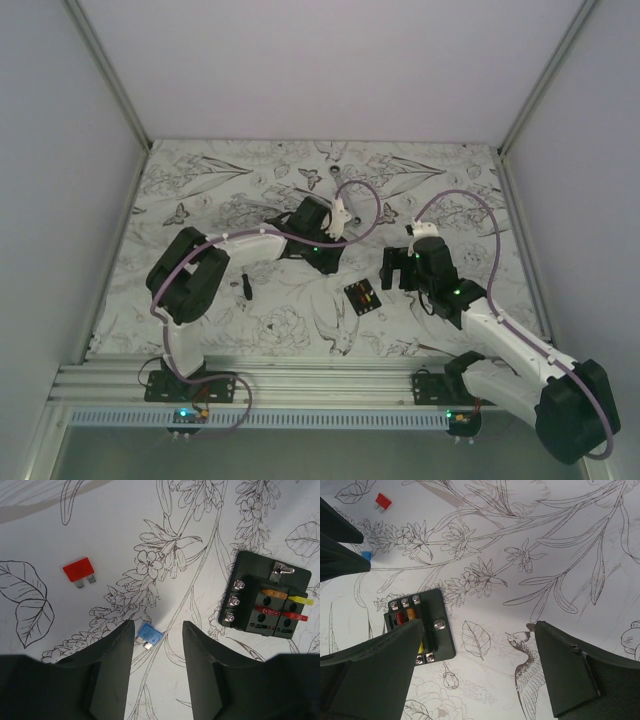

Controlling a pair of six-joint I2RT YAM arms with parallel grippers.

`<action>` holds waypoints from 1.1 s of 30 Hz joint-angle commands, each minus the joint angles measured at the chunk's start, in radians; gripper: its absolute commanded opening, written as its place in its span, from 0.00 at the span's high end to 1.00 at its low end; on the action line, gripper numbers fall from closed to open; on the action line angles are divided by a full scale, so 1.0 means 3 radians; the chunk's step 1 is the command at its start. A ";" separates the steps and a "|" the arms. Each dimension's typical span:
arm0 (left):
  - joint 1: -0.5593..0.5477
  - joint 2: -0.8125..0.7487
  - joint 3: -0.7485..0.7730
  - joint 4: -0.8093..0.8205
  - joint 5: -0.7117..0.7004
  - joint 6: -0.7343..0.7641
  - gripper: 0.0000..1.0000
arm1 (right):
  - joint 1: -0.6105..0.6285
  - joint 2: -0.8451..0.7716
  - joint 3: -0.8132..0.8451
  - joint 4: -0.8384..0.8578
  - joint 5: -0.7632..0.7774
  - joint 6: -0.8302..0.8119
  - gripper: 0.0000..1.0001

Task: Snap on the fuse box
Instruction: Pick up the fuse from the center of the board.

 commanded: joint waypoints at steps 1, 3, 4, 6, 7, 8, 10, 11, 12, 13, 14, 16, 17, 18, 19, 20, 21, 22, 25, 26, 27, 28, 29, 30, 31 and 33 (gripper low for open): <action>-0.0022 0.0071 0.0027 -0.0142 0.0003 0.0112 0.55 | -0.0025 -0.0060 0.0009 0.0137 -0.0051 -0.0059 0.00; -0.0037 0.0094 0.0000 -0.0157 -0.0032 0.0122 0.55 | -0.0025 -0.0049 0.0006 0.0141 -0.0061 -0.0058 0.00; -0.0046 0.0112 -0.0004 -0.0171 -0.0045 0.0127 0.55 | -0.0027 -0.0037 0.0009 0.0144 -0.0074 -0.0057 0.00; -0.0064 0.0140 -0.0004 -0.0198 -0.0050 0.0140 0.56 | -0.0030 -0.0014 0.0013 0.0144 -0.0090 -0.0057 0.00; -0.0069 0.0154 0.0003 -0.0208 -0.0054 0.0143 0.55 | -0.0028 -0.0015 0.0016 0.0141 -0.0097 -0.0057 0.00; -0.0078 0.0163 0.0017 -0.0227 -0.0061 0.0143 0.56 | -0.0030 -0.0014 0.0012 0.0144 -0.0099 -0.0056 0.00; -0.0092 0.0170 0.0020 -0.0288 -0.0064 0.0144 0.56 | -0.0030 -0.0022 0.0011 0.0141 -0.0104 -0.0056 0.00; -0.0103 0.0159 0.0001 -0.0296 -0.0067 0.0133 0.56 | -0.0030 -0.0026 0.0011 0.0144 -0.0104 -0.0053 0.00; -0.0115 0.0150 -0.0021 -0.0299 -0.0066 0.0115 0.56 | -0.0030 -0.0029 0.0009 0.0144 -0.0104 -0.0056 0.00; -0.0126 0.0130 -0.0053 -0.0305 -0.0065 0.0095 0.56 | -0.0030 -0.0027 0.0008 0.0143 -0.0103 -0.0051 0.00; -0.0139 0.0105 -0.0078 -0.0304 -0.0069 0.0077 0.56 | -0.0030 -0.0022 0.0006 0.0141 -0.0103 -0.0053 0.00; -0.0170 0.0048 -0.0140 -0.0306 -0.0100 0.0032 0.55 | -0.0030 -0.0010 0.0011 0.0141 -0.0108 -0.0054 0.00; -0.0188 0.0013 -0.0170 -0.0312 -0.0123 0.0014 0.55 | -0.0030 -0.0008 0.0012 0.0140 -0.0113 -0.0056 0.00; -0.0208 -0.0021 -0.0198 -0.0317 -0.0171 -0.0004 0.55 | -0.0030 -0.0008 0.0011 0.0140 -0.0112 -0.0056 0.00; -0.0221 -0.0061 -0.0227 -0.0323 -0.0196 -0.0013 0.54 | -0.0031 -0.0009 0.0016 0.0143 -0.0114 -0.0059 0.00; -0.0239 -0.0096 -0.0255 -0.0330 -0.0222 -0.0017 0.54 | -0.0030 -0.0013 0.0012 0.0142 -0.0114 -0.0054 0.00; -0.0256 -0.0130 -0.0277 -0.0345 -0.0230 -0.0014 0.54 | -0.0030 -0.0014 0.0007 0.0143 -0.0114 -0.0056 0.00; -0.0272 -0.0165 -0.0292 -0.0378 -0.0245 -0.0004 0.54 | -0.0030 -0.0016 0.0008 0.0143 -0.0115 -0.0056 0.00; -0.0314 -0.0229 -0.0310 -0.0489 -0.0282 0.0031 0.51 | -0.0035 -0.0019 0.0008 0.0139 -0.0121 -0.0052 0.00; -0.0321 -0.0237 -0.0311 -0.0515 -0.0285 0.0044 0.50 | -0.0035 -0.0019 0.0009 0.0143 -0.0123 -0.0051 0.00; -0.0331 -0.0235 -0.0308 -0.0538 -0.0284 0.0054 0.49 | -0.0035 -0.0015 0.0006 0.0142 -0.0125 -0.0054 0.00; -0.0346 -0.0229 -0.0302 -0.0552 -0.0290 0.0067 0.49 | -0.0035 -0.0014 0.0011 0.0140 -0.0122 -0.0055 0.00; -0.0355 -0.0216 -0.0293 -0.0566 -0.0288 0.0074 0.49 | -0.0038 -0.0009 0.0009 0.0143 -0.0129 -0.0055 0.00; -0.0369 -0.0205 -0.0280 -0.0584 -0.0281 0.0077 0.49 | -0.0036 -0.0009 0.0007 0.0139 -0.0130 -0.0055 0.00; -0.0385 -0.0192 -0.0267 -0.0592 -0.0281 0.0078 0.49 | -0.0035 -0.0009 0.0008 0.0136 -0.0130 -0.0056 0.00; -0.0415 -0.0180 -0.0251 -0.0605 -0.0283 0.0080 0.49 | -0.0035 -0.0014 0.0004 0.0133 -0.0130 -0.0045 0.00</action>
